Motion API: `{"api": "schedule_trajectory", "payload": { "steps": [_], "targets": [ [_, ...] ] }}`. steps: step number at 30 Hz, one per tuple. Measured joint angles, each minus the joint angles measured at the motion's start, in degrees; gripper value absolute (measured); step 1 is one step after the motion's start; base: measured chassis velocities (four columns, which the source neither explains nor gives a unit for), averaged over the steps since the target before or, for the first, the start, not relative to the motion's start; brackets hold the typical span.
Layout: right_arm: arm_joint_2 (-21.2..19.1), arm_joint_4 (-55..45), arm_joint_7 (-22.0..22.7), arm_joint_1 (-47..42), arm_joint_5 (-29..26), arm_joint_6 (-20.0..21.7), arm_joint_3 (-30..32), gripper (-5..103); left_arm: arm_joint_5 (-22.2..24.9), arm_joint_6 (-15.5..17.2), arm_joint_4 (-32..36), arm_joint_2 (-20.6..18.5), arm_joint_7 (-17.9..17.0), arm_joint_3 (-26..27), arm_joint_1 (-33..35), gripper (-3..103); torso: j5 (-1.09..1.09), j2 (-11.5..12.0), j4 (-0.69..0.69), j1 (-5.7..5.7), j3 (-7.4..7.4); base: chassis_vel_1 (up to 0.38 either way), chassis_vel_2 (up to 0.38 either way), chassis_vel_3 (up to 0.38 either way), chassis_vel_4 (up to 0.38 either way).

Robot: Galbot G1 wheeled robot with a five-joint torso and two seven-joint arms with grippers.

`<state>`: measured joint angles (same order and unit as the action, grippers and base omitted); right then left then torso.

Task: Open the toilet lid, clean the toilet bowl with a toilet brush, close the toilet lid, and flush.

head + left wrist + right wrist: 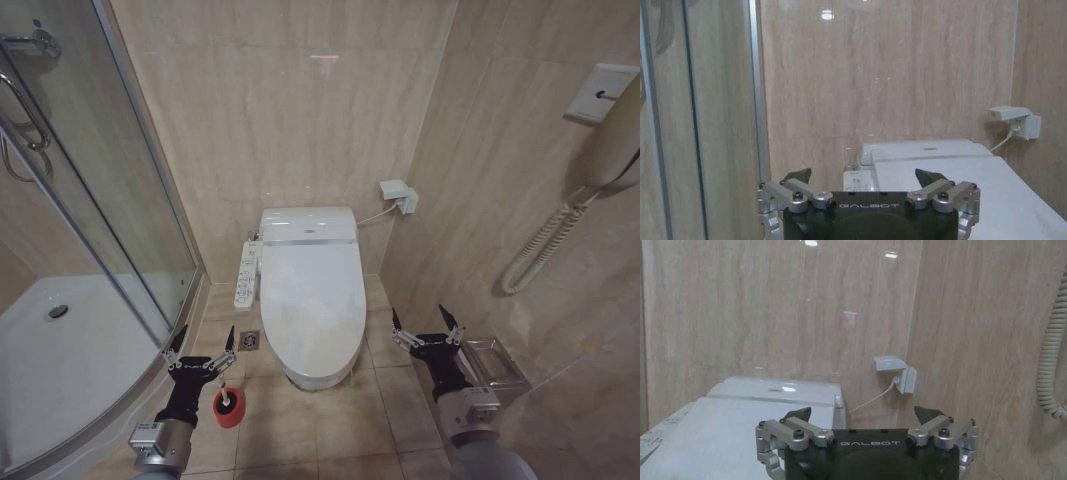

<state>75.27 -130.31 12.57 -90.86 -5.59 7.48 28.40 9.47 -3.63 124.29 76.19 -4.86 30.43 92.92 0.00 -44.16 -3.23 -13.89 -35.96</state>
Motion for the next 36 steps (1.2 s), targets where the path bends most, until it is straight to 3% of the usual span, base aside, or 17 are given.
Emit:
{"api": "schedule_trajectory", "payload": {
  "steps": [25,28,30,31,34,35,36],
  "targets": [
    [0.0,0.0,0.0,0.0,0.0,0.0,0.0,100,0.05,0.22,0.03,0.02,0.07,0.14,-0.01,100,0.0,0.0,0.0,0.0,0.0,0.0,0.0,0.0,0.0],
    [0.0,0.0,0.0,0.0,0.0,0.0,0.0,100,0.9,2.68,0.8,0.21,1.03,1.52,-0.17,100,0.0,0.0,0.0,0.0,0.0,0.0,0.0,0.0,0.0],
    [0.0,0.0,0.0,0.0,0.0,0.0,0.0,100,2.26,6.48,2.03,0.51,2.48,3.55,-0.51,100,0.0,0.0,0.0,0.0,0.0,0.0,0.0,0.0,0.0],
    [0.0,0.0,0.0,0.0,0.0,0.0,0.0,100,2.26,6.48,2.03,0.51,2.48,3.55,-0.51,100,0.0,0.0,0.0,0.0,0.0,0.0,0.0,0.0,0.0],
    [0.0,0.0,0.0,0.0,0.0,0.0,0.0,100,4.67,13.16,4.18,1.05,5.05,7.22,-1.1,100,0.0,0.0,0.0,0.0,0.0,0.0,0.0,0.0,0.0],
    [0.0,0.0,0.0,0.0,0.0,0.0,0.0,100,4.67,13.16,4.18,1.05,5.05,7.22,-1.1,100,0.0,0.0,0.0,0.0,0.0,0.0,0.0,0.0,0.0],
    [0.0,0.0,0.0,0.0,0.0,0.0,0.0,100,5.46,15.38,4.94,1.23,5.9,8.39,-1.3,100,0.0,0.0,0.0,0.0,0.0,0.0,0.0,0.0,0.0]
  ]
}}
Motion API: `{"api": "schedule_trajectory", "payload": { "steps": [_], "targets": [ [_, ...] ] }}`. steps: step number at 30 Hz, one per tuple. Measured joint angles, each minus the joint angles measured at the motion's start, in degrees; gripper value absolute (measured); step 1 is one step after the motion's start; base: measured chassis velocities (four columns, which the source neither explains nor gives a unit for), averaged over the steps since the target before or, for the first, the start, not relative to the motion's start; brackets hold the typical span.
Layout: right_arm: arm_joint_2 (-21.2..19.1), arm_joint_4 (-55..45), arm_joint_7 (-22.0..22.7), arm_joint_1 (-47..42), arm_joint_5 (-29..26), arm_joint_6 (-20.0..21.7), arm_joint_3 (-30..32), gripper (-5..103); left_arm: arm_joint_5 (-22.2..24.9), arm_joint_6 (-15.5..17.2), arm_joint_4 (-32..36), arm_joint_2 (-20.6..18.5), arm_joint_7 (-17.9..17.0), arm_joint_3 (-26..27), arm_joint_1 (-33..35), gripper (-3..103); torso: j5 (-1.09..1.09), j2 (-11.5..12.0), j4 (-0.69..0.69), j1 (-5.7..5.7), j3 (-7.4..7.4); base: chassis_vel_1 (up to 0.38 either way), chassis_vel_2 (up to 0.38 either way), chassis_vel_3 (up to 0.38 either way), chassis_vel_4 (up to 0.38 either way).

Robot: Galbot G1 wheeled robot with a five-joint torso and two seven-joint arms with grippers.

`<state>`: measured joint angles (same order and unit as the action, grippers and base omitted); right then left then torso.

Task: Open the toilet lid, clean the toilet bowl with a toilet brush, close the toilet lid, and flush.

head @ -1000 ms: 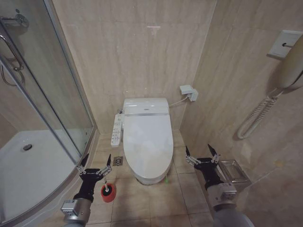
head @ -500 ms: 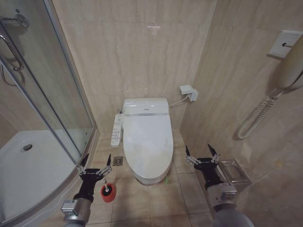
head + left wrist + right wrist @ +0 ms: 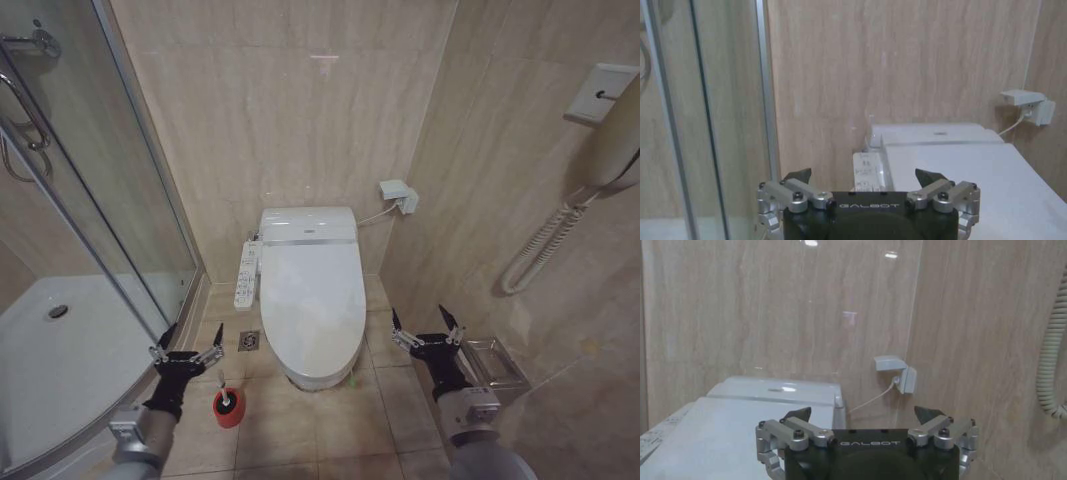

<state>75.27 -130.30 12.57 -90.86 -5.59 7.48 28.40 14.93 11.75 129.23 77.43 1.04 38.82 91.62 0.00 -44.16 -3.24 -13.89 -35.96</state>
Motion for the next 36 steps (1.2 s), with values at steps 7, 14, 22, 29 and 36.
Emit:
{"api": "schedule_trajectory", "payload": {
  "steps": [7,14,22,29,36],
  "targets": [
    [0.0,0.0,0.0,0.0,0.0,0.0,0.0,100,3.71,10.69,3.39,0.89,4.32,5.91,-0.94,100,-0.01,0.0,0.0,0.0,0.0,0.0,0.0,0.0,0.0],
    [0.0,0.0,0.0,0.0,0.0,0.0,0.0,100,2.99,15.01,2.28,1.15,10.74,8.81,-1.27,100,0.01,0.0,0.0,0.0,0.0,0.0,0.0,0.0,0.0],
    [0.0,0.0,0.0,0.0,0.0,0.0,0.0,100,2.87,14.87,1.95,1.08,10.94,8.41,-1.31,100,0.0,0.0,0.0,0.0,0.0,0.0,0.0,0.0,0.0],
    [0.0,0.0,0.0,0.0,0.0,0.0,0.0,100,2.85,13.61,1.42,1.15,11.13,8.45,-1.72,100,0.0,0.0,0.0,0.0,0.0,0.0,0.0,0.0,0.0],
    [0.0,0.0,0.0,0.0,0.0,0.0,0.0,100,2.8,12.91,1.17,1.38,11.55,7.97,-1.66,100,0.0,0.0,0.0,0.0,0.0,0.0,0.0,0.0,0.0]
  ]
}}
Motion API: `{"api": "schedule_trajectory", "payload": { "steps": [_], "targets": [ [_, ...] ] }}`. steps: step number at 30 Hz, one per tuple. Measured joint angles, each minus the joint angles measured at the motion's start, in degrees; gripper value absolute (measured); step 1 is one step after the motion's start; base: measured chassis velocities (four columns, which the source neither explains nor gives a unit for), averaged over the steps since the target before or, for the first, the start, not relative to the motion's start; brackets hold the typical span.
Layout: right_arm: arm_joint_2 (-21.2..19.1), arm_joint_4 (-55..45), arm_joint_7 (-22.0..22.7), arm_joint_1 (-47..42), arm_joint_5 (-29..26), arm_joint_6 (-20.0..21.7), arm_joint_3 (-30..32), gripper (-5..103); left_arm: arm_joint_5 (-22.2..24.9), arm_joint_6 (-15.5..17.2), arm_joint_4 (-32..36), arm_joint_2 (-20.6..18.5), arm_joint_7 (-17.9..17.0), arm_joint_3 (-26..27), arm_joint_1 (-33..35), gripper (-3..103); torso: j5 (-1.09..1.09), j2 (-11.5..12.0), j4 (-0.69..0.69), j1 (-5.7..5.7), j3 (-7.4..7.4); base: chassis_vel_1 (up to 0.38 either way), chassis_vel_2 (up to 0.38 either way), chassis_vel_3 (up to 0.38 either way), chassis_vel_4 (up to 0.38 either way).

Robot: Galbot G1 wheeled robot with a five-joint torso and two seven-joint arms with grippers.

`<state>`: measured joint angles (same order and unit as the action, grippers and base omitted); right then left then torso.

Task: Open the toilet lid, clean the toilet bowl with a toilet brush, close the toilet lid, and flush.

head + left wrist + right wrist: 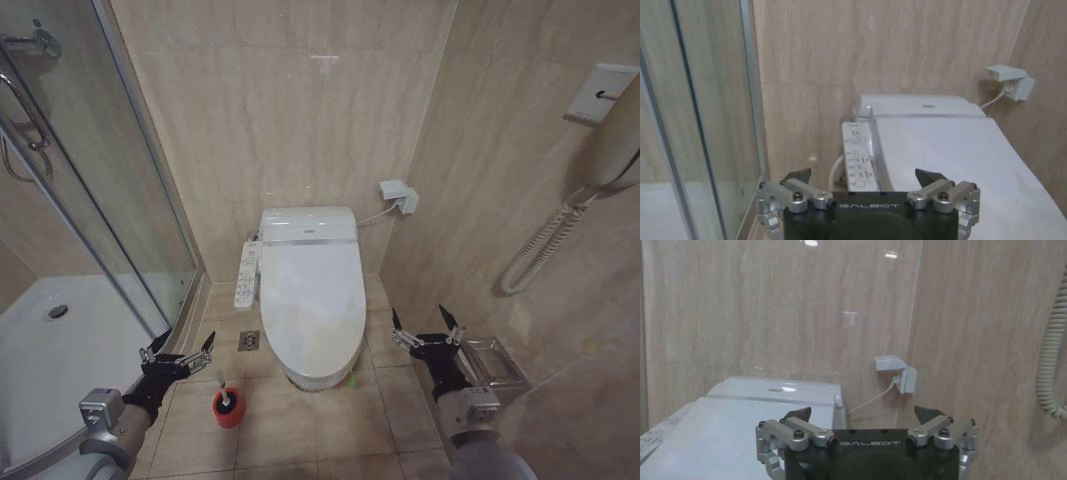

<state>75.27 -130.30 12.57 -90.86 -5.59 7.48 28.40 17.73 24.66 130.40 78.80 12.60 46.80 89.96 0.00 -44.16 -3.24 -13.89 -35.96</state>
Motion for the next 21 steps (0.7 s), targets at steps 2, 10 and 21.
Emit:
{"api": "schedule_trajectory", "payload": {
  "steps": [2,10,21],
  "targets": [
    [0.0,0.0,0.0,0.0,0.0,0.0,0.0,100,-0.03,-0.23,-0.16,0.01,0.04,-0.07,0.0,100,0.0,0.0,0.0,0.0,0.0,0.0,0.0,0.0,0.0],
    [0.0,0.0,0.0,0.0,0.0,0.0,0.0,100,-0.07,-0.88,-0.53,0.01,0.14,-0.3,0.05,100,0.0,0.0,0.0,0.0,0.0,0.0,0.0,0.0,0.0],
    [0.0,0.0,0.0,0.0,0.0,0.0,0.0,100,-0.15,-1.85,-1.33,-0.22,0.18,-0.36,0.13,100,0.0,0.0,-0.01,0.01,0.0,-0.016,0.02,0.017,-0.021]
  ]
}}
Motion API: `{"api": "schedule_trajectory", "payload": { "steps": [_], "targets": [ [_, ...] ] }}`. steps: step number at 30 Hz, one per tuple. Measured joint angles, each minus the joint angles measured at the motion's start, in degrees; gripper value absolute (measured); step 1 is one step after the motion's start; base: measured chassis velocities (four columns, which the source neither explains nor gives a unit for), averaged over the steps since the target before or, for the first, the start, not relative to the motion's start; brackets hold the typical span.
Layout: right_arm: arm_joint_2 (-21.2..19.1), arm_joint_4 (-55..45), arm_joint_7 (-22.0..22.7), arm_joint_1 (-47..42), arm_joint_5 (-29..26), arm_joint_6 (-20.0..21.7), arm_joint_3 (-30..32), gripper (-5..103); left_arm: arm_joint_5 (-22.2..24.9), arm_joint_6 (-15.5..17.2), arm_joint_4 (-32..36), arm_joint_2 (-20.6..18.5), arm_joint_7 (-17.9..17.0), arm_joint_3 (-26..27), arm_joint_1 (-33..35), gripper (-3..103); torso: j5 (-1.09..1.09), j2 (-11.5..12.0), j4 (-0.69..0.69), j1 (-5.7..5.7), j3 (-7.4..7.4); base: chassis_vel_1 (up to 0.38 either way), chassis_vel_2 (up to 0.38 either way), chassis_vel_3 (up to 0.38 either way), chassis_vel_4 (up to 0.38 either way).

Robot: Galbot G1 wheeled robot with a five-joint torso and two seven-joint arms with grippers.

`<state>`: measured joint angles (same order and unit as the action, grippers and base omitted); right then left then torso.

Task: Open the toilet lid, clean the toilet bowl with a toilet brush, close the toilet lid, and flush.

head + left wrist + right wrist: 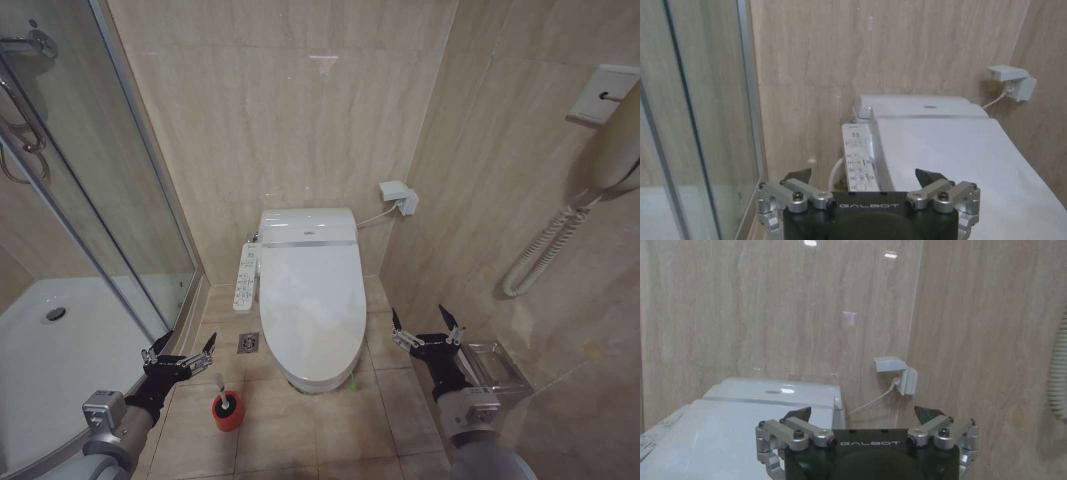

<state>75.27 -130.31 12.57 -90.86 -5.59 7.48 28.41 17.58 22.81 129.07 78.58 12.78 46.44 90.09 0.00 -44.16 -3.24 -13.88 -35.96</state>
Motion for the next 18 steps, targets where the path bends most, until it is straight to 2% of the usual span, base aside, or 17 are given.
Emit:
{"api": "schedule_trajectory", "payload": {
  "steps": [14,15,18],
  "targets": [
    [0.0,0.0,0.0,0.01,0.0,0.0,0.0,100,-0.23,-0.52,-0.69,0.08,-0.05,-0.11,-0.19,100,0.0,0.01,0.01,-0.02,-0.01,-0.07,0.083,0.08,-0.079],
    [0.0,0.0,0.0,0.01,0.0,0.0,0.0,100,-0.34,-0.74,-0.88,0.09,-0.06,-0.11,-0.2,103,0.0,0.01,0.01,-0.02,-0.01,0.0,0.0,0.0,0.0],
    [0.0,0.0,0.0,0.01,0.0,0.0,0.0,100,-0.72,-0.98,-1.04,0.09,-0.07,-0.06,-0.26,103,0.0,0.01,0.01,0.0,0.0,-0.015,0.04,0.023,-0.027]
  ]
}}
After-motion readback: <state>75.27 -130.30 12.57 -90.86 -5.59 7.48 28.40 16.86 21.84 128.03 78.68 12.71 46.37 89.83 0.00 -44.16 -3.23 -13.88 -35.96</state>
